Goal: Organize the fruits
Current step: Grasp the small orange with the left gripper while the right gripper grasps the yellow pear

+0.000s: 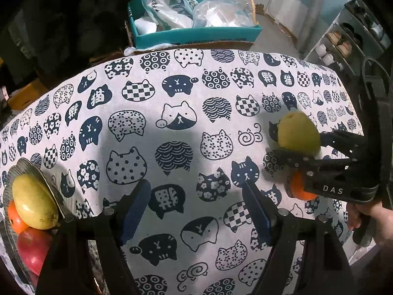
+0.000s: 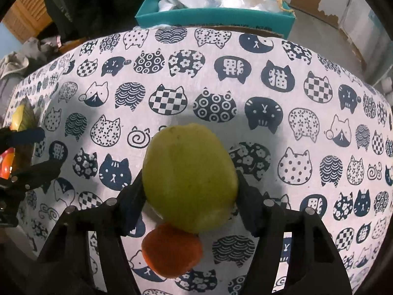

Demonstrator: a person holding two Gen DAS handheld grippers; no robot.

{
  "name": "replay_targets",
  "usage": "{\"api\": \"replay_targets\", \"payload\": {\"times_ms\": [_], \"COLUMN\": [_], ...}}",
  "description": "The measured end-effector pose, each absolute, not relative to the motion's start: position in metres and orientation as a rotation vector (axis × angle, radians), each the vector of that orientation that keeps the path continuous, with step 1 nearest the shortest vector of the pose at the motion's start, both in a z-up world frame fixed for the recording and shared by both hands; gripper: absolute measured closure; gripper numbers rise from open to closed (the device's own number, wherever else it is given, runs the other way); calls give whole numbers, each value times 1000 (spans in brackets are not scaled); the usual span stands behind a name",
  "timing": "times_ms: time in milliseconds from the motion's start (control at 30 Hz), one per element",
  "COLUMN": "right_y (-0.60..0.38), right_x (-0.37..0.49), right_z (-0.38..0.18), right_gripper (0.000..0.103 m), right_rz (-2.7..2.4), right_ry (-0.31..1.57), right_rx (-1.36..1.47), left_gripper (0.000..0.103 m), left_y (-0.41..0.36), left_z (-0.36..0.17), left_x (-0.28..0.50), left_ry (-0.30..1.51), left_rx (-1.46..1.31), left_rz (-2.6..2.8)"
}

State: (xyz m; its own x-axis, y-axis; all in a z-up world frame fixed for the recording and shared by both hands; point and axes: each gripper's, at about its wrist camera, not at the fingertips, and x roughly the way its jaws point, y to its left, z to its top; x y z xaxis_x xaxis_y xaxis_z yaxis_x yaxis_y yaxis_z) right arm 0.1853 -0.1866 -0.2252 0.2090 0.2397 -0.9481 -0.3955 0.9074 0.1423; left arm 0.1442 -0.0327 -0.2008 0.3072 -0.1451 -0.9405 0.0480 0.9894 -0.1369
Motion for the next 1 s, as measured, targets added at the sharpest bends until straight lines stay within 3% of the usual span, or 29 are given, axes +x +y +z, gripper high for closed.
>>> {"api": "replay_targets", "payload": {"times_ms": [567,1000], "right_y": [-252,-309], "right_x": [162,133], "right_z": [-149,-162], "right_gripper": [37,37], "right_rz": [296,204], "right_ry": [1102,1132], "right_rx": [19,114], "left_gripper": [22,22], "left_y": [-97,-155], "left_z": [-192,-210], "left_x": [143,143], "left_ry": [1238,1293], "left_rx": [-101,-77], "left_rz": [-252,-353]}}
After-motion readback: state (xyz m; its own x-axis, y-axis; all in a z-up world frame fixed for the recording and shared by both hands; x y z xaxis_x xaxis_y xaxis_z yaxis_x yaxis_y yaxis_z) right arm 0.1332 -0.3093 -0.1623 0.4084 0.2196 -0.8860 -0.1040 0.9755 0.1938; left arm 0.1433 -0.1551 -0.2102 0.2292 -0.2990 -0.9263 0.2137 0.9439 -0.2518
